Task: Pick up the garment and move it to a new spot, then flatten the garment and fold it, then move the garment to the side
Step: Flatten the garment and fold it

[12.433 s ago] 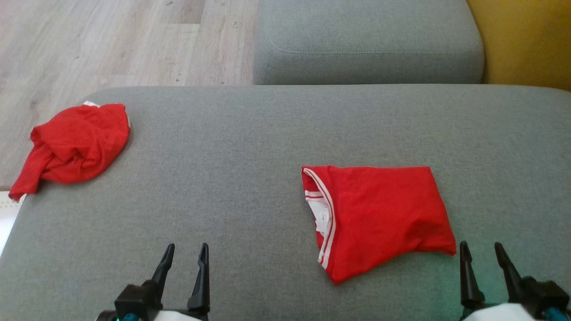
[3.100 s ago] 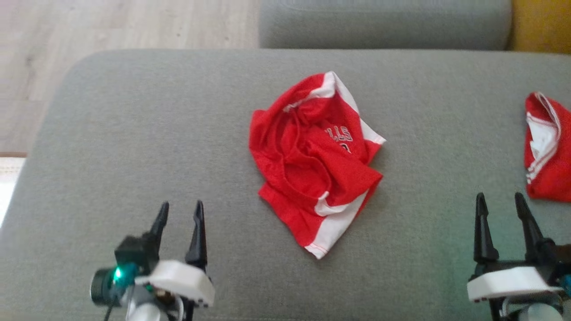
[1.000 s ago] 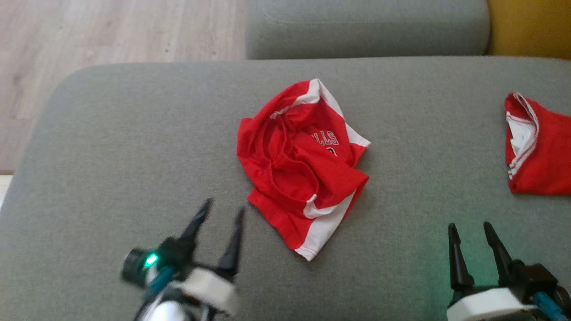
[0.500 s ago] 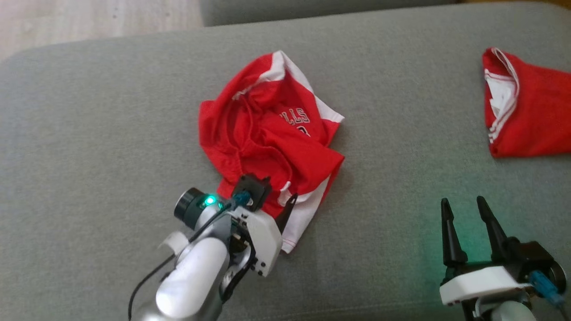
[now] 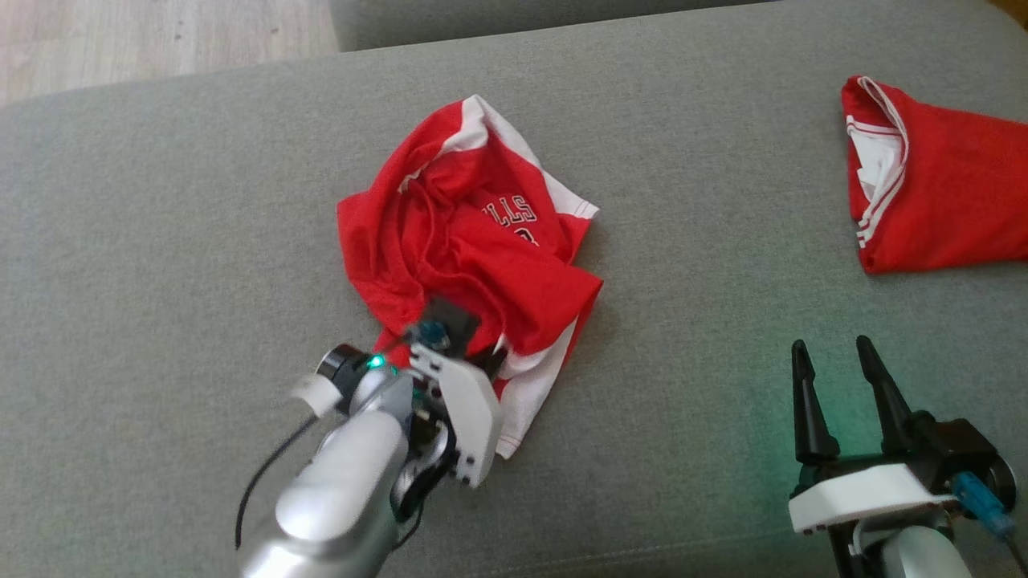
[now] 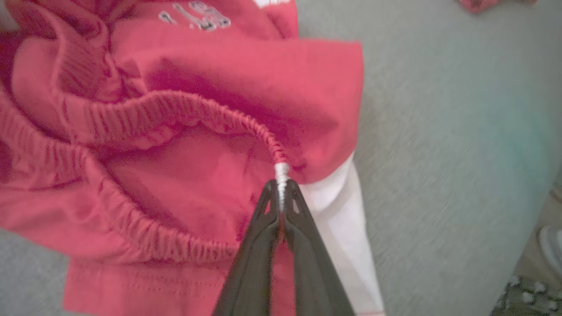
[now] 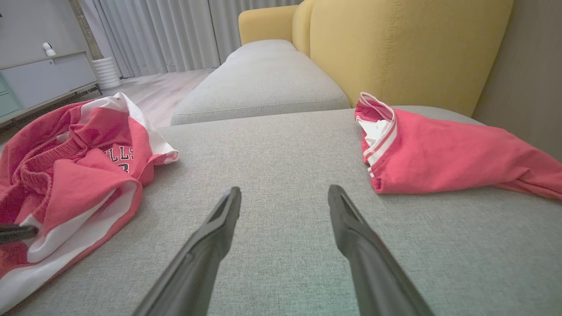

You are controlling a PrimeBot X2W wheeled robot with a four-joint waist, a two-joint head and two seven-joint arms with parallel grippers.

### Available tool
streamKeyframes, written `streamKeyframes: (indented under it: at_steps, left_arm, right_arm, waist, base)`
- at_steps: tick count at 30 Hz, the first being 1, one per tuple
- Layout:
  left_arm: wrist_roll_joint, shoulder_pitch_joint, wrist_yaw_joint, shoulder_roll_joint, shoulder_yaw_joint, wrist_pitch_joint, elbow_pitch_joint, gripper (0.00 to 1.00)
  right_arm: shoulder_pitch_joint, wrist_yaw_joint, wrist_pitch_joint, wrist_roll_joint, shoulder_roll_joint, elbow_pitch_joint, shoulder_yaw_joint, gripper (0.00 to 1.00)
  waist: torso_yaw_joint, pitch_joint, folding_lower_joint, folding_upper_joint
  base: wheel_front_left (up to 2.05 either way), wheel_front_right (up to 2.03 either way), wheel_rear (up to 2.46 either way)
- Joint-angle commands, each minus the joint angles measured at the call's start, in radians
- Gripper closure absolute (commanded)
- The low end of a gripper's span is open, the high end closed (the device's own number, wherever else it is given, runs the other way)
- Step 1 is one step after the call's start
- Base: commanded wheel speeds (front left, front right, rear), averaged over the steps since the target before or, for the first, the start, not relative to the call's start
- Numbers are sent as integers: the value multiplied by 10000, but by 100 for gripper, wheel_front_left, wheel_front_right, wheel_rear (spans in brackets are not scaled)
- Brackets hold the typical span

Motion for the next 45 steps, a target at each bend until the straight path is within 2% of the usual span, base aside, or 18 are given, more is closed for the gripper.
streamKeyframes:
  at_steps: [1,8,12,20,29,34,36,40,45]
  left_arm:
    - [-416,-643,-8,17,438,-86,-592,100]
    - [-1457,-2644,319,93,1619,28,-1087,100]
    - [-1539,-4038,284,519,2192,-72,-733,100]
    - [-1670,-6147,179,1027,2988,-1069,243,100]
    - [-2134,-6907,-177,565,2777,-1247,449,100]
    - [-3398,-5957,-397,360,2114,-520,-648,100]
    - [-4359,-4738,-410,609,1416,147,-2050,100]
    - [-5271,-2589,-377,1537,1074,843,-4002,100]
    - [-5720,472,418,2951,1233,1287,-6225,100]
  right_arm:
    - [-251,73,-111,47,-70,-252,250,0]
    - [-515,73,-111,200,-70,-171,582,0]
    - [-709,73,-111,387,-70,-93,862,0]
    - [-643,73,-111,637,-70,81,1020,0]
    - [-574,73,-111,659,-70,38,833,0]
    - [-482,73,-111,625,-70,-16,602,0]
    - [-416,73,-111,600,-70,-47,473,0]
    - [-351,73,-111,534,-70,-91,337,0]
    - [-210,73,-111,397,-70,-144,147,0]
  waist:
    - [-26,-1,0,0]
    - [-555,127,0,0]
    - [-1191,201,0,0]
    - [-2227,212,0,0]
    - [-2310,203,0,0]
    - [-1845,120,0,0]
    - [-1452,80,0,0]
    - [-916,2,0,0]
    - [-364,-92,0,0]
  base:
    - [0,0,0]
    - [0,0,0]
    - [0,0,0]
    - [0,0,0]
    - [0,0,0]
    - [0,0,0]
    - [0,0,0]
    - [0,0,0]
    - [0,0,0]
